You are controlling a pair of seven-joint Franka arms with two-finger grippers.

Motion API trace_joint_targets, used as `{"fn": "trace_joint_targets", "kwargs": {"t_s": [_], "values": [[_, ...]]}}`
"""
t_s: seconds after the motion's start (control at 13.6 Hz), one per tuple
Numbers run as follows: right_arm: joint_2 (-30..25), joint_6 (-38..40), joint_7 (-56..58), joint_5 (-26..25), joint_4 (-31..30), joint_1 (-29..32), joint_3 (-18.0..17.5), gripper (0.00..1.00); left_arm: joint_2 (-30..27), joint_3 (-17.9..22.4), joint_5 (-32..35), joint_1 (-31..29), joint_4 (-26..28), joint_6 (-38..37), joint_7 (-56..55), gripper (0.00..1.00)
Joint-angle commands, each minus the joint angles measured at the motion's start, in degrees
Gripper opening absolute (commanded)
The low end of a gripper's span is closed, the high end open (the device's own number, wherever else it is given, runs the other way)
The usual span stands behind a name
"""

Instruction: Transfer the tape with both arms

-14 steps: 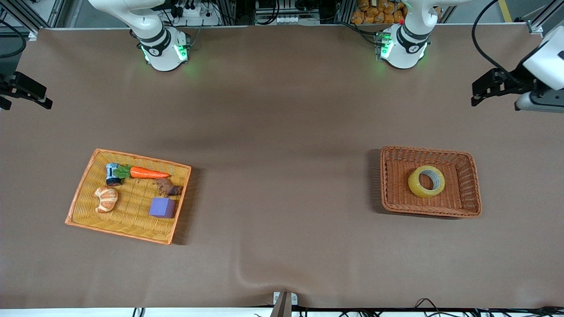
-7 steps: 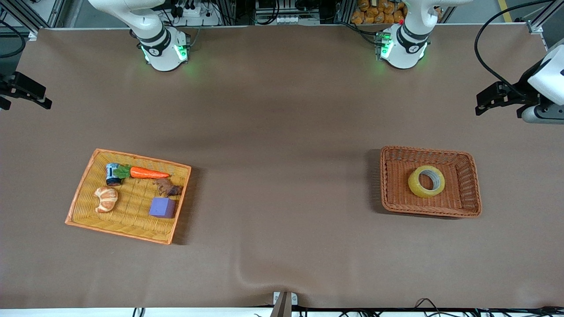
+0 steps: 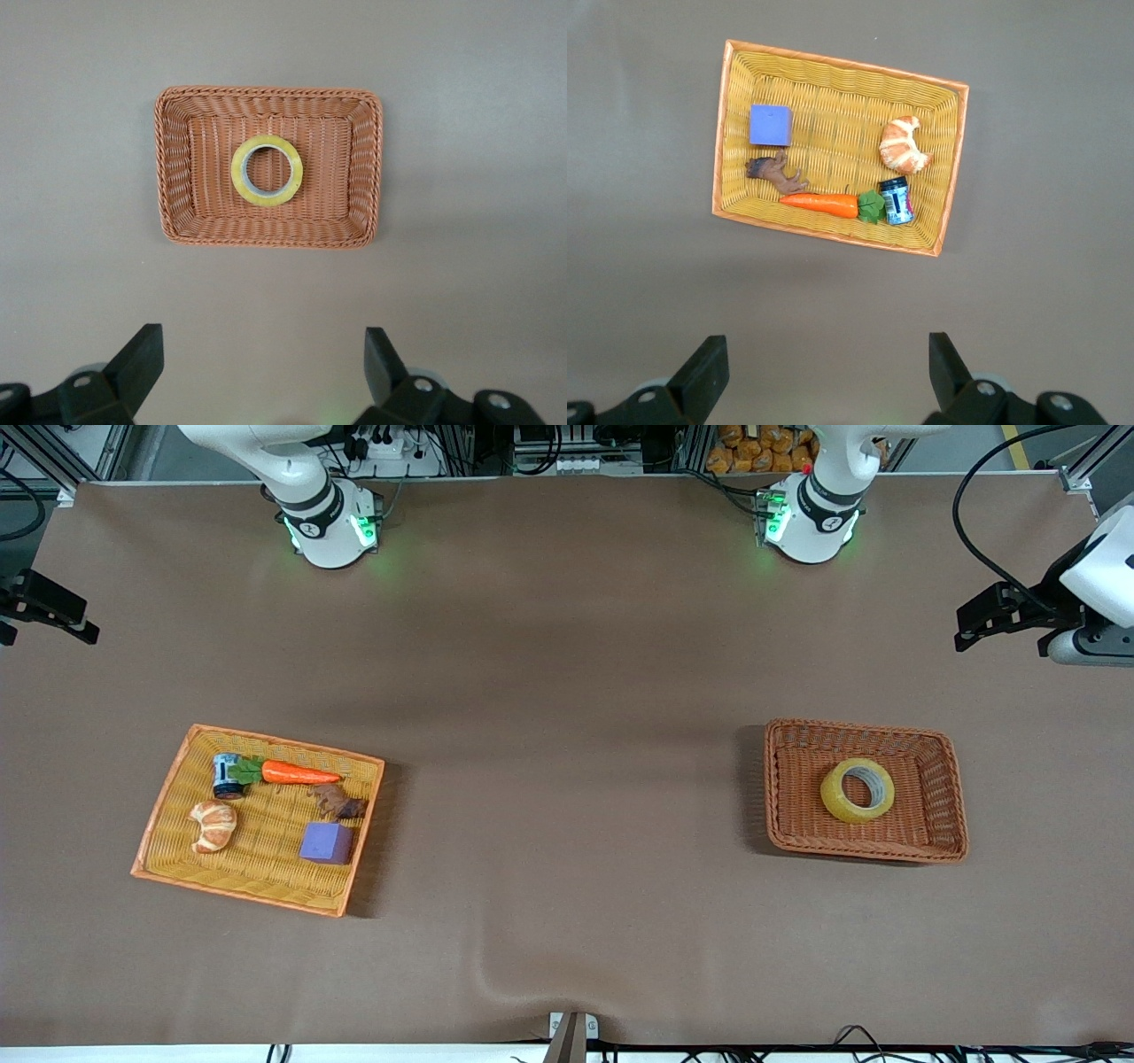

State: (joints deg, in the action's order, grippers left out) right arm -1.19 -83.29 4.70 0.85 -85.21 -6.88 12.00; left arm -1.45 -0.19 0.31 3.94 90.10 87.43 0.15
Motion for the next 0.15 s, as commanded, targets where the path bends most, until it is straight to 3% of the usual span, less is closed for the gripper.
{"fn": "trace_joint_targets", "kwargs": {"t_s": [0.0,0.07], "values": [[-0.13,0.85,0.75,0.64,0.75,0.82,-0.22,1.00,-1.10,0.37,-0.76,0.55,-0.10,-0.59,-1.47,1.00],[-0.13,0.94,0.67,0.64,0.75,0.47,-0.31,1.00,-1.01,0.28,-0.75,0.55,-0.19,-1.03,-1.56,1.00]]}}
